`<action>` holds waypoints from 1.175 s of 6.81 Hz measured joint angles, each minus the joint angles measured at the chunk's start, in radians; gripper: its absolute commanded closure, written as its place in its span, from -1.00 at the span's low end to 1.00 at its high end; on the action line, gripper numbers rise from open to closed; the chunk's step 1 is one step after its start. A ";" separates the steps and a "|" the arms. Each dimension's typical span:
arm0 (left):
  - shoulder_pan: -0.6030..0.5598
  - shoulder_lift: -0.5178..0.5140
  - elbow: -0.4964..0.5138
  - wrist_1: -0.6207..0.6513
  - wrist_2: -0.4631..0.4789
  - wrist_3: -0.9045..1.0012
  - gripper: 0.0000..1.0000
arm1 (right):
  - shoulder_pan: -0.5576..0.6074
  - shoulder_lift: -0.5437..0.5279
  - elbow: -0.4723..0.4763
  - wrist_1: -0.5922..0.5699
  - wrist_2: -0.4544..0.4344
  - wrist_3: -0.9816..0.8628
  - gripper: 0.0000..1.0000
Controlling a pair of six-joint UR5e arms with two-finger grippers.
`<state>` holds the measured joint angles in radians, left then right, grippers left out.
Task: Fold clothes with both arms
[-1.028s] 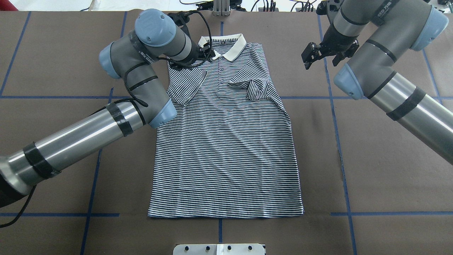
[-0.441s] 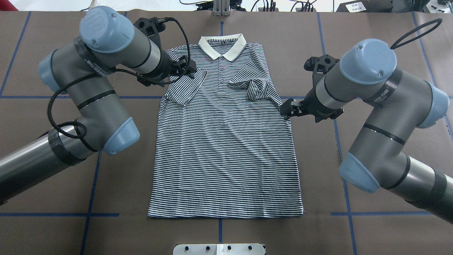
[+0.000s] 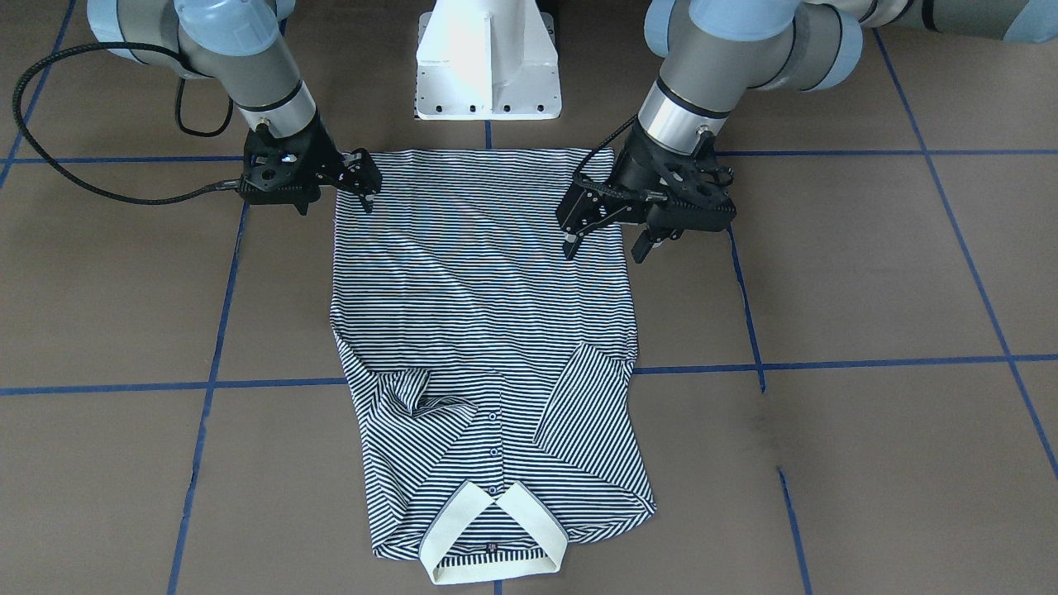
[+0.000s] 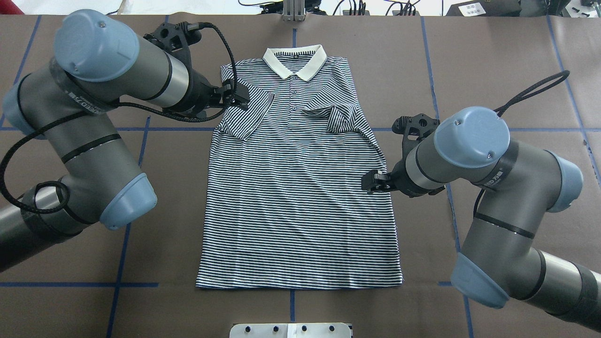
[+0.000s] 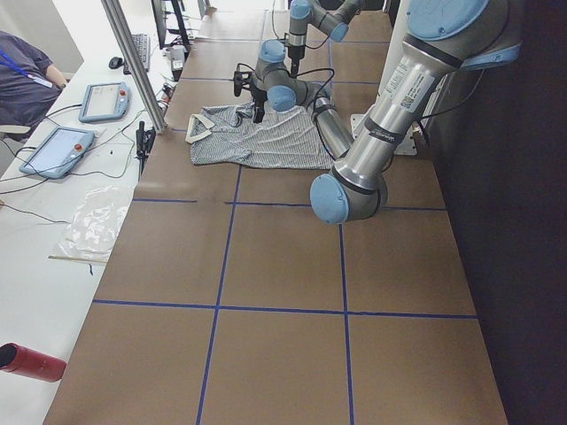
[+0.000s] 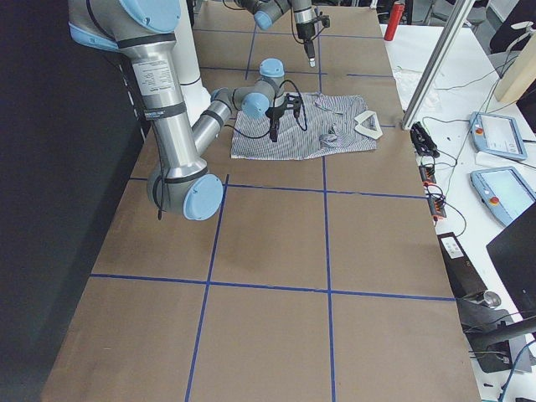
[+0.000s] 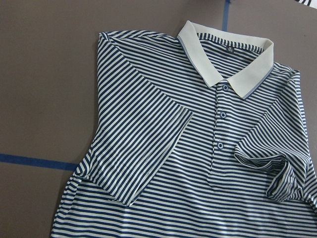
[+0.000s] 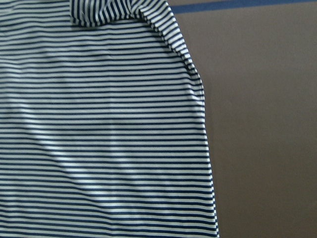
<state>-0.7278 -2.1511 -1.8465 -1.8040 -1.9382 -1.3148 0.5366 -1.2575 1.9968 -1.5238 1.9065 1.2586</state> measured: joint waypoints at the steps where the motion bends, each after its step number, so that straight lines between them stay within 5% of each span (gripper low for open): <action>1: 0.015 0.008 -0.011 0.002 0.001 0.000 -1.00 | -0.045 -0.031 -0.003 0.002 -0.035 0.029 -1.00; 8: 0.028 0.003 -0.026 0.011 -0.002 0.000 -1.00 | -0.263 -0.109 -0.008 0.050 -0.159 0.271 -0.89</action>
<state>-0.6995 -2.1485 -1.8726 -1.7933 -1.9403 -1.3151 0.2738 -1.3665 1.9886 -1.4737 1.7474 1.5292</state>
